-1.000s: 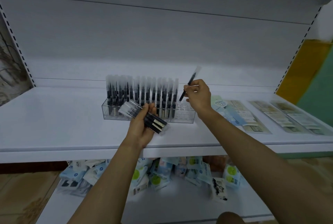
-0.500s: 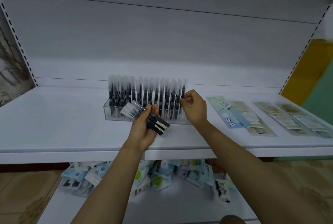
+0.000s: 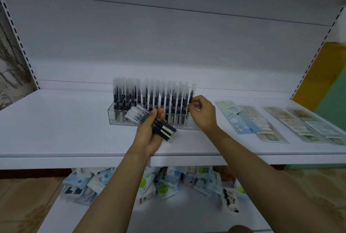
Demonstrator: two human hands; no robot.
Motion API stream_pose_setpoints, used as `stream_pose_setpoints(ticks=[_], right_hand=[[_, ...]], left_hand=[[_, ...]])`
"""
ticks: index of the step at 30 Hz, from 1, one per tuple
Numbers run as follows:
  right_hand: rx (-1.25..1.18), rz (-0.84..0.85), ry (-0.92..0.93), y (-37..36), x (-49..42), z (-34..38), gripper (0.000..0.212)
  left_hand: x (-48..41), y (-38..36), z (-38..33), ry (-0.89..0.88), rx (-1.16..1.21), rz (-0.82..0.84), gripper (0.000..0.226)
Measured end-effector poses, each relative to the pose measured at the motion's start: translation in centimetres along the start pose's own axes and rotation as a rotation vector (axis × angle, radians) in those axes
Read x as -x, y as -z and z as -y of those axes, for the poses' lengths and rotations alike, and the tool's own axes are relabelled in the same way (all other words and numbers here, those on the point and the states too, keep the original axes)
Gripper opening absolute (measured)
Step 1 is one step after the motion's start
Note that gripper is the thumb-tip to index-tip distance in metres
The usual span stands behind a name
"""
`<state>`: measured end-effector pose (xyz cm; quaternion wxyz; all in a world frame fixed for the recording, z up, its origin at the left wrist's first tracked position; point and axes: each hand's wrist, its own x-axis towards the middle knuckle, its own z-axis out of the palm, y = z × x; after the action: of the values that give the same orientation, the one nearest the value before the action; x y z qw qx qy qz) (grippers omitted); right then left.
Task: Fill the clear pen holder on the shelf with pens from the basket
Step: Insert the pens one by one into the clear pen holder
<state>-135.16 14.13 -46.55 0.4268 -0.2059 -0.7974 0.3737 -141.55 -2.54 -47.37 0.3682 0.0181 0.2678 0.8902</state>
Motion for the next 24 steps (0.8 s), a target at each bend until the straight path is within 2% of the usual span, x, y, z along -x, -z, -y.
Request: stream_pose_setpoints(ticks=[11, 18, 24], right_hand=[[-0.017, -0.033, 0.050, 0.0, 0.0, -0.5, 0.010], [-0.035, -0.008, 0.000, 0.1, 0.3, -0.3, 0.027], [-0.147, -0.108, -0.040, 1.0, 0.7, 0.5, 0.030]], left_hand=[[0.1, -0.1, -0.1, 0.002, 0.008, 0.001, 0.006], [0.2, -0.1, 0.0, 0.012, -0.007, -0.009, 0.006], [0.3, -0.2, -0.1, 0.016, -0.007, -0.016, 0.007]])
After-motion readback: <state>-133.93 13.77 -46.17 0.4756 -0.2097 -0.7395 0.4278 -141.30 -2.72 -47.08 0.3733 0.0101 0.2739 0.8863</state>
